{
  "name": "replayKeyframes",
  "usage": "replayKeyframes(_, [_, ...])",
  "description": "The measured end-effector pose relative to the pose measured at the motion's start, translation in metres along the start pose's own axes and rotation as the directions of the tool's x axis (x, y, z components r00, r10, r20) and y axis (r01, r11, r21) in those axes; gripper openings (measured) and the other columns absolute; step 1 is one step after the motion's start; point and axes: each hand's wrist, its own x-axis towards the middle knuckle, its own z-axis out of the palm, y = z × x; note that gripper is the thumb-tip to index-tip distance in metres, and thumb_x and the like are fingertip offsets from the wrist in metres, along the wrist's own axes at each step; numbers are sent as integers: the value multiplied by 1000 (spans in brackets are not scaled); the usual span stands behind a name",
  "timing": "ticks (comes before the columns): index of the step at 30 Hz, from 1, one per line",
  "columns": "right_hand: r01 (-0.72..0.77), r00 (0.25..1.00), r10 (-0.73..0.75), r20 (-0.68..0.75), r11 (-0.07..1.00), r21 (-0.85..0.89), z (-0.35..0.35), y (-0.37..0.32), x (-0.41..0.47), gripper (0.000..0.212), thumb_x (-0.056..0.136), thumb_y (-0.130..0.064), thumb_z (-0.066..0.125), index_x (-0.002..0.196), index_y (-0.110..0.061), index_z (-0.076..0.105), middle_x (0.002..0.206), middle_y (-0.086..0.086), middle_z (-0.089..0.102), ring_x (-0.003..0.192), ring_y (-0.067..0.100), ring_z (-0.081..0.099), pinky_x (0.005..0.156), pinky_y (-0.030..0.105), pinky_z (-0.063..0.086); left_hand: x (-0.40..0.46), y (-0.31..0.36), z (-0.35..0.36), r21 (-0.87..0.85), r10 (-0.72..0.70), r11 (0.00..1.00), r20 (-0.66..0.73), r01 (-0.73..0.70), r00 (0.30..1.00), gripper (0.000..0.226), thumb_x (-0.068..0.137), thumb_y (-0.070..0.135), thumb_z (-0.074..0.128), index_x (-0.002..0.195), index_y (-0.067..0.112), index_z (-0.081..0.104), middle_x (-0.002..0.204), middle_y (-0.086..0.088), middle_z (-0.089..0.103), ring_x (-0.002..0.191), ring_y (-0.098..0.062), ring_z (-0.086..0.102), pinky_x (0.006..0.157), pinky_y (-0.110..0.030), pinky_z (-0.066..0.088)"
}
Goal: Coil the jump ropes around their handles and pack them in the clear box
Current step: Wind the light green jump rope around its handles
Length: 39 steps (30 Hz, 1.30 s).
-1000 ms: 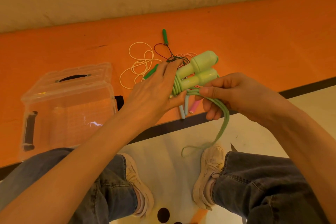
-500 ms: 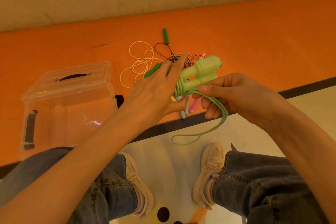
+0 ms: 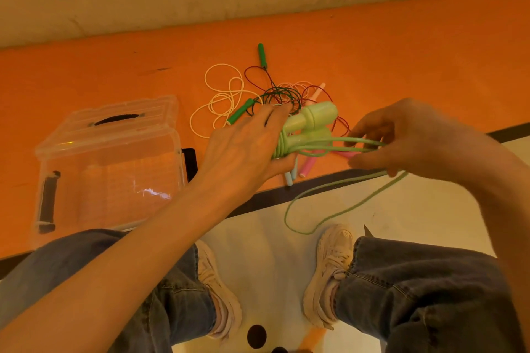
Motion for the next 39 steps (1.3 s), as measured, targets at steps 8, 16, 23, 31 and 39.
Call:
replayKeyframes(8, [493,755,-431,-494,870,-7,-4,-2,-1,16,77,-33,72,91,-23,70,79,8,71,65,24,60,56,33,46,2,0,-2,-21,23,1000,38,-22,999,61,84,51,59,139,28,47,116,6,61,95,-23,63,56,-27,34])
replayKeyframes(16, [508,659,-493,-569,848,-147,7,-4,27,13,81,-23,73,89,-14,75,83,-1,70,75,12,65,67,35,51,-1,3,3,-104,193,977,76,-184,978,65,83,58,60,138,26,47,117,8,63,99,-20,62,57,-26,29])
replayKeyframes(23, [468,707,-385,-593,884,-16,9,1,42,11,77,-22,75,87,-16,76,81,-4,71,75,4,64,68,20,47,-2,7,0,-151,199,970,58,-189,978,92,83,61,54,154,20,12,103,2,63,76,-20,59,51,-31,37])
replayKeyframes(31, [451,786,-331,-521,885,118,12,5,49,10,75,-17,78,84,-18,74,76,6,72,57,-3,55,55,15,39,-4,6,-3,-313,282,911,2,-267,959,67,81,53,53,140,25,41,118,3,63,86,-20,63,55,-33,50])
replayKeyframes(39, [457,791,-328,-516,878,142,8,9,47,13,75,-18,78,87,-18,73,77,0,71,66,-1,63,61,12,45,-2,2,-2,-413,280,874,-4,-257,960,69,77,55,69,136,26,48,125,8,43,92,-14,56,61,-38,53])
